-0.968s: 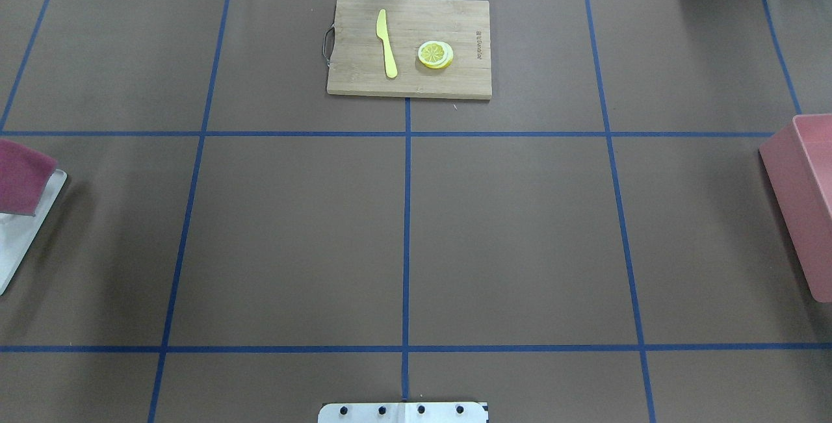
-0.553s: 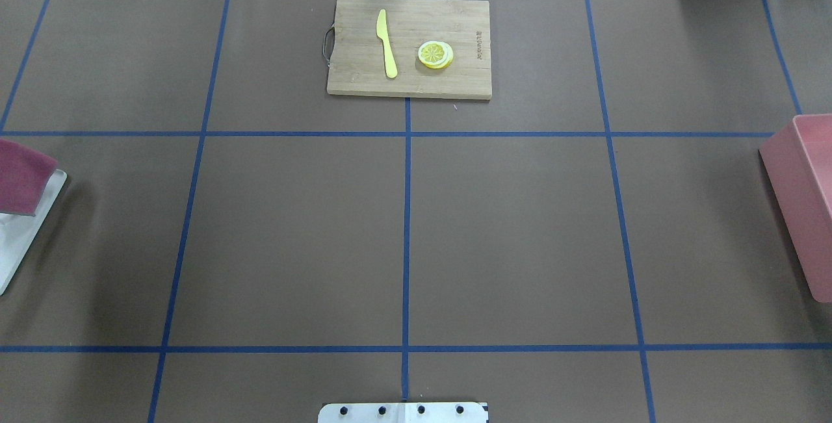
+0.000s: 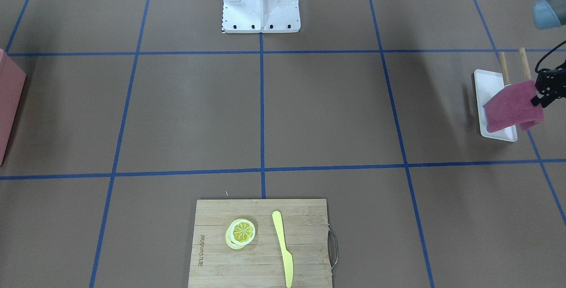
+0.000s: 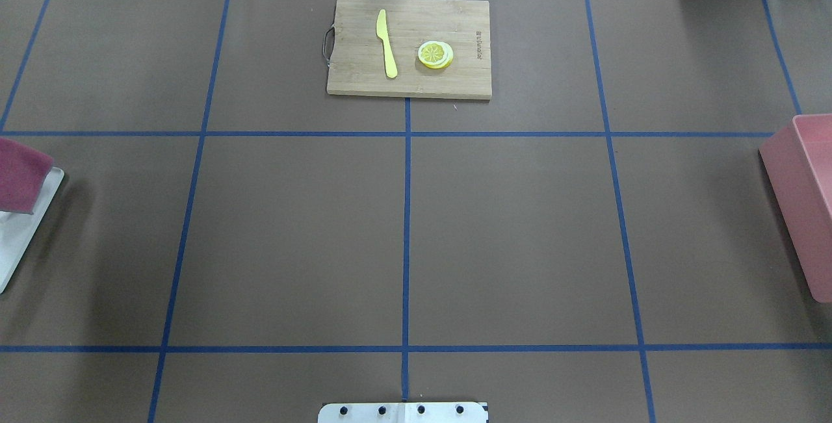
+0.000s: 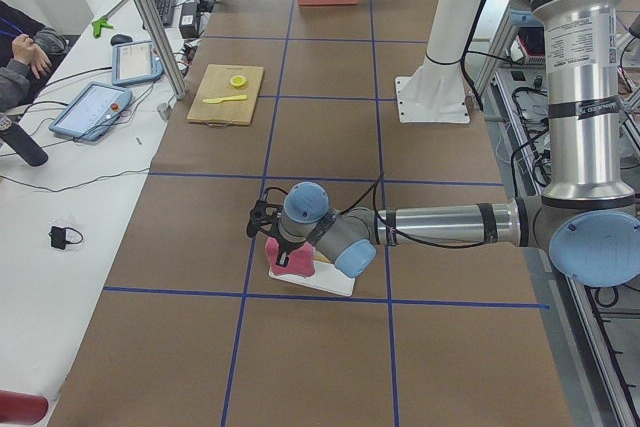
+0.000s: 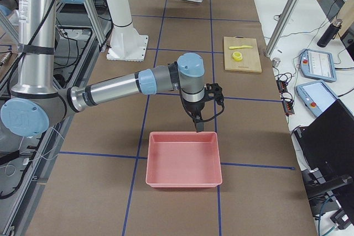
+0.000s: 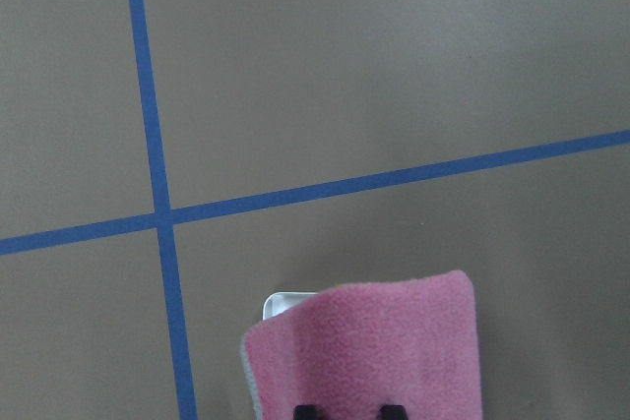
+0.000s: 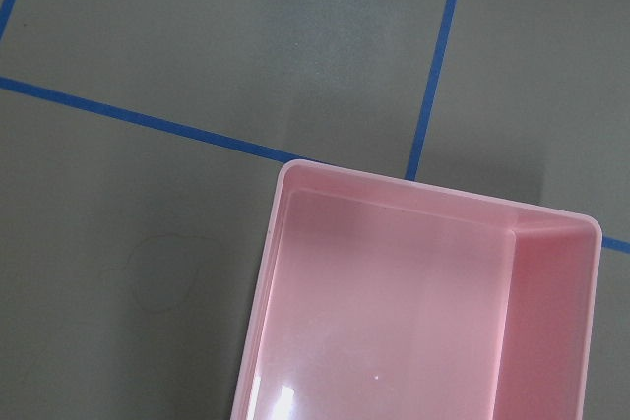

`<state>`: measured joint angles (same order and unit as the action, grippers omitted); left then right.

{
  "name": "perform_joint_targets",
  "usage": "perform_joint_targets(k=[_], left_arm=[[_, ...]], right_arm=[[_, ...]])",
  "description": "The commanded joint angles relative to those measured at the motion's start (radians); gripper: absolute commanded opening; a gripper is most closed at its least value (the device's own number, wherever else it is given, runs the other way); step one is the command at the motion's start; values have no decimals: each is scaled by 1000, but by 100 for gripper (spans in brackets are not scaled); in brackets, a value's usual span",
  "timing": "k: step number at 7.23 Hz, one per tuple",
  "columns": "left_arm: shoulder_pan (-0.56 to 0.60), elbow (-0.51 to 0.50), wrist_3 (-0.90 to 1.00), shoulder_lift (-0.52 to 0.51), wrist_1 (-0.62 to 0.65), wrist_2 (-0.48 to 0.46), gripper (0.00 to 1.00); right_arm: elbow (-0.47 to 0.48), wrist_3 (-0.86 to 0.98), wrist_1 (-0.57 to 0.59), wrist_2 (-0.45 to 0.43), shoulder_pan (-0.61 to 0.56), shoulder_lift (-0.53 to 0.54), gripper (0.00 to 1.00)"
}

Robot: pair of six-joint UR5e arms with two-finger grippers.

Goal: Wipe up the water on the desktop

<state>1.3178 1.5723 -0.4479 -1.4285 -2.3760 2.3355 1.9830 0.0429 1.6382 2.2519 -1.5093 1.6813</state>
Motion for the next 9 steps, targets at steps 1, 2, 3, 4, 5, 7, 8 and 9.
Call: perform_joint_targets(k=[1,2,3,4,5,7,8,9], left_arm=[[0,2,0,0,-2,1,12],[1,8,2,3,-2,1,0],[4,18,2,5,-2,1,0],[6,20,2,6,-2,1,0],[8,32,2,6,0,2,0],[30,51,-3,-6,8,39,0],[64,54,-5,-19,8,36,0],[66,57,-26,-52,8,32,0]], right_arm=[[0,0,0,0,1,0,100],[0,0,0,0,0,0,100],[2,0,0,2,0,0,100],[0,0,0,2,0,0,100],[2,0,-1,2,0,0,100],[13,-5,-1,5,1,-6,100],[25,-5,-1,5,1,-12,100],[51,3,-3,5,1,-15,100]])
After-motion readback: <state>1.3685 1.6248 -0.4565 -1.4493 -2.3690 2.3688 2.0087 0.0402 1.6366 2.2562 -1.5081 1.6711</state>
